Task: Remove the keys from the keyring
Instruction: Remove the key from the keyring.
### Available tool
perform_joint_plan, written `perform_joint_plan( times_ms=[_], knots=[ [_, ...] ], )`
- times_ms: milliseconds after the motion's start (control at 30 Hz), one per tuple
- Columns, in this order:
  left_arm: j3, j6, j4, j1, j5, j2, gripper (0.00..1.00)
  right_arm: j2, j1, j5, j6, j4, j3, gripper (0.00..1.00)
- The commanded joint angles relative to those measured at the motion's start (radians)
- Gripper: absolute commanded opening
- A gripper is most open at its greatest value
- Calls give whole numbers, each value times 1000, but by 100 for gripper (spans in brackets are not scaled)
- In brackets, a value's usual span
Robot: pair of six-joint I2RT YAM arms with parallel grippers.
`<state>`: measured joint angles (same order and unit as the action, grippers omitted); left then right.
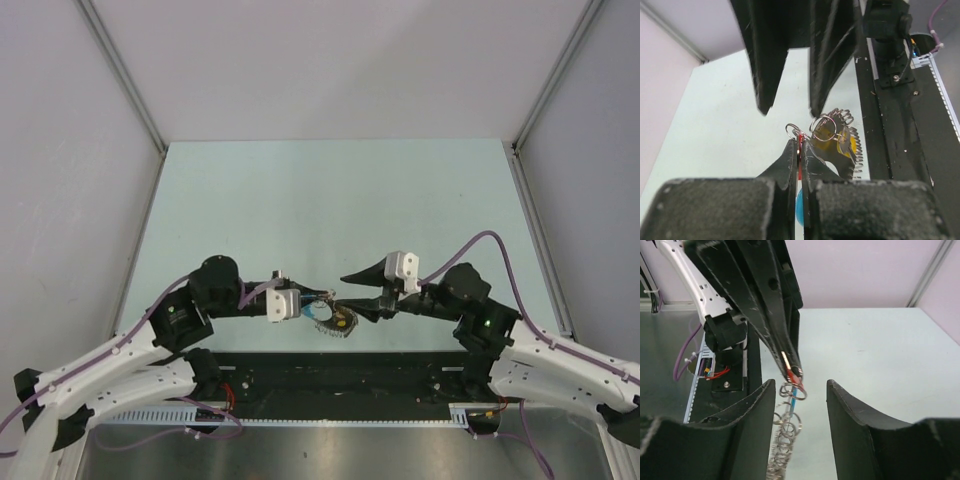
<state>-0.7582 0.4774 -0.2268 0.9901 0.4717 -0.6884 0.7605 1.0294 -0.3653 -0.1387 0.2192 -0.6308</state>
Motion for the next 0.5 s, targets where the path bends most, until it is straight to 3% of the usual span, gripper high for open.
perform_joint_plan(
  times_ms=[0,267,467],
  knots=[
    [-78,-75,66,1,-99,-28,0,-53,29,100,34,-21,-40,50],
    [-118,-155,78,1,-223,-79,0,-110,78,284,106,-29,-41,48],
    [-144,-223,76,1,-266,-111,0,-18,147,400,44,-17,-40,43]
  ],
)
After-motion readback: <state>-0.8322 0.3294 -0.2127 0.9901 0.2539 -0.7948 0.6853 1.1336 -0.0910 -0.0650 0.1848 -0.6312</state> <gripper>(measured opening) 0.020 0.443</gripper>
